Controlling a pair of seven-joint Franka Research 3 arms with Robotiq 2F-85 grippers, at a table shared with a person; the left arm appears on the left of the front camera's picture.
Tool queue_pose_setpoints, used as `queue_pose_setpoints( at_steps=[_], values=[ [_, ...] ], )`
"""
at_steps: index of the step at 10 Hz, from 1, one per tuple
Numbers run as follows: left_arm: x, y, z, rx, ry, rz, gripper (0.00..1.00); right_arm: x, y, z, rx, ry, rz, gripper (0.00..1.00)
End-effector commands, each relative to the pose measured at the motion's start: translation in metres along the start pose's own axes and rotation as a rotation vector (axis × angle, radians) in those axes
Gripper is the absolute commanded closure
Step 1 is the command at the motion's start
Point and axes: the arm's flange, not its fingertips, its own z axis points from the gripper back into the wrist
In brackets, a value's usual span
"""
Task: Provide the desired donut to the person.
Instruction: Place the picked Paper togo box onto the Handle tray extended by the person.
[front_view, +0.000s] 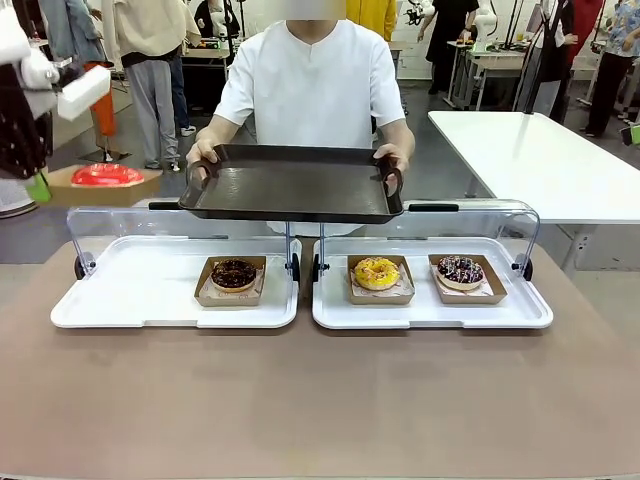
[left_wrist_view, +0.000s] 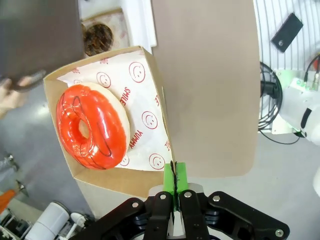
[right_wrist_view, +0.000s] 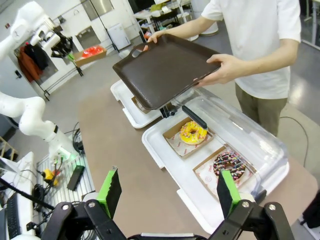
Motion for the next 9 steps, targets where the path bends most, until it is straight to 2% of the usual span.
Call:
queue_pose_setpoints(
  at_steps=[1, 3, 4, 6, 8, 9],
  values=[
    [0.03, 0.021, 0.028, 0.051, -0.021, -0.025, 0.99, -0.001, 0.001, 0.0, 0.002, 0.0, -0.001, 0.0],
    [0.064, 0.036, 0.025, 0.051, -0.011, -0.055, 0.99, -0.001, 0.001, 0.0, 0.002, 0.0, -0.001, 0.0],
    [0.079, 0.043, 0.02, 0.104, -0.047, -0.056, 0.99, -0.001, 0.001, 0.0, 0.002, 0.0, -0.001, 0.0],
    [0.105, 0.08, 0.016, 0.129, -0.066, -0.105, 0.99, -0.001, 0.001, 0.0, 0.002, 0.0, -0.001, 0.0],
    [0.113, 0.091, -0.003, 0.172, -0.074, -0.093, 0.99, -0.001, 0.001, 0.0, 0.002, 0.0, -0.001, 0.0],
    [0.115, 0.113, -0.01, 0.164, -0.074, -0.092, 0.99, -0.001, 0.001, 0.0, 0.002, 0.0, -0.001, 0.0]
  ],
)
